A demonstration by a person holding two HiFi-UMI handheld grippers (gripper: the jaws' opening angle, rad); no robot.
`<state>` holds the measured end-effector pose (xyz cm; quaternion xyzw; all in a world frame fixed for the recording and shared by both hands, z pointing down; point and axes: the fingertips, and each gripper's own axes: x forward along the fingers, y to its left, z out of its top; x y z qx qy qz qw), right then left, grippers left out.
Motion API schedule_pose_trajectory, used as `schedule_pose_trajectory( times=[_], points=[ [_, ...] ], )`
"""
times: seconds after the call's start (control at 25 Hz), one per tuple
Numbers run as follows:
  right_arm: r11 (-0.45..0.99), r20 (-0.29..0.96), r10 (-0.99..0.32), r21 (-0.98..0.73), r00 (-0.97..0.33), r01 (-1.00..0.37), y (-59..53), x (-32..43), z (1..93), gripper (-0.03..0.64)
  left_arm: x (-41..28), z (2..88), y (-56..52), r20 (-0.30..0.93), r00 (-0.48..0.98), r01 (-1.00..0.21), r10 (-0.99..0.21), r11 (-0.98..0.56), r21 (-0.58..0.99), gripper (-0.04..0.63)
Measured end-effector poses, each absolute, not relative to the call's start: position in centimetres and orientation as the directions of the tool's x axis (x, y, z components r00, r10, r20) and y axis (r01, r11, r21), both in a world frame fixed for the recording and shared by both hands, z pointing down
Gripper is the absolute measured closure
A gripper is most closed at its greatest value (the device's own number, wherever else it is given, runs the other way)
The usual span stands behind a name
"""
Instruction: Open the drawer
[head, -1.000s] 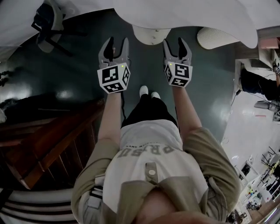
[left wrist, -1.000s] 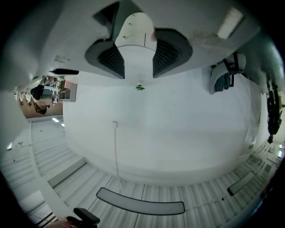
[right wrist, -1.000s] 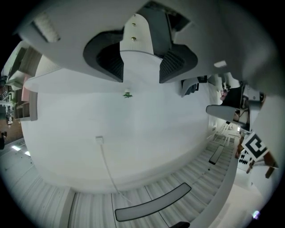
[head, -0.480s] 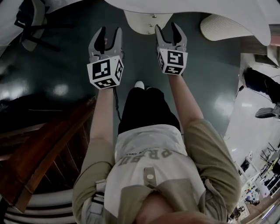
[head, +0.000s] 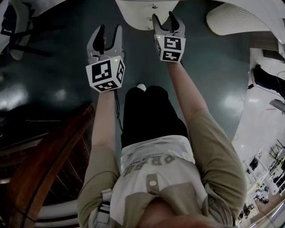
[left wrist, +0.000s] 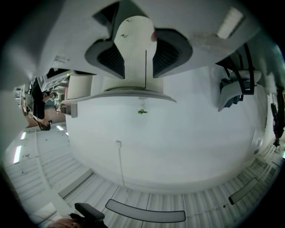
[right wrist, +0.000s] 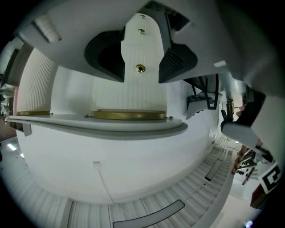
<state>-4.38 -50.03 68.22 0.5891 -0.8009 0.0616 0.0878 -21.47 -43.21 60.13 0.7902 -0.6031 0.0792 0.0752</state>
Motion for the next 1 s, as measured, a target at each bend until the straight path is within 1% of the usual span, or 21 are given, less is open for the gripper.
schedule_pose_trajectory(
  times=[0.12,0.4,0.56,0.68,0.72,0.8,0.88,0.92,1.0],
  points=[
    [0.314,0.229,-0.925,0.018,-0.301,-0.949,-51.6,-5.3,70.1,0.376,-21.9,62.2,-43.8,0.228,0.252,-0.967,-0.94,-0.251,0.035,0.385],
    [0.28,0.288,-0.919,0.001,-0.268,-0.96,-54.5,-6.4,74.0,0.385,-21.7,64.8,-44.7,0.236,0.261,-0.963,-0.936,-0.268,0.002,0.385],
    [0.282,0.286,-0.918,-0.022,-0.276,-0.959,-55.7,-6.6,74.8,0.39,-21.7,65.5,-45.1,0.242,0.262,-0.962,-0.934,-0.272,-0.01,0.385],
    [0.281,0.267,-0.923,-0.019,-0.275,-0.96,-56.1,-6.7,74.5,0.401,-22.2,65.9,-45.4,0.24,0.249,-0.967,-0.938,-0.252,0.02,0.385],
    [0.281,0.264,-0.925,-0.011,-0.274,-0.96,-56.3,-6.8,74.4,0.412,-22.5,66.0,-45.5,0.241,0.244,-0.97,-0.94,-0.242,0.036,0.385],
    [0.281,0.26,-0.928,0.012,-0.269,-0.96,-56.7,-6.8,74.4,0.459,-22.7,66.5,-45.7,0.248,0.234,-0.972,-0.94,-0.227,0.058,0.385],
    [0.276,0.26,-0.93,0.025,-0.261,-0.961,-56.9,-6.8,74.2,0.476,-22.9,66.9,-45.6,0.255,0.229,-0.973,-0.939,-0.218,0.069,0.386],
    [0.273,0.262,-0.93,0.027,-0.257,-0.962,-57.0,-6.7,74.1,0.498,-22.9,67.0,-45.6,0.257,0.227,-0.974,-0.939,-0.216,0.072,0.385],
    [0.276,0.266,-0.929,0.032,-0.258,-0.961,-56.9,-6.5,74.2,0.508,-22.8,67.1,-45.4,0.262,0.228,-0.974,-0.938,-0.217,0.071,0.386]
  ],
)
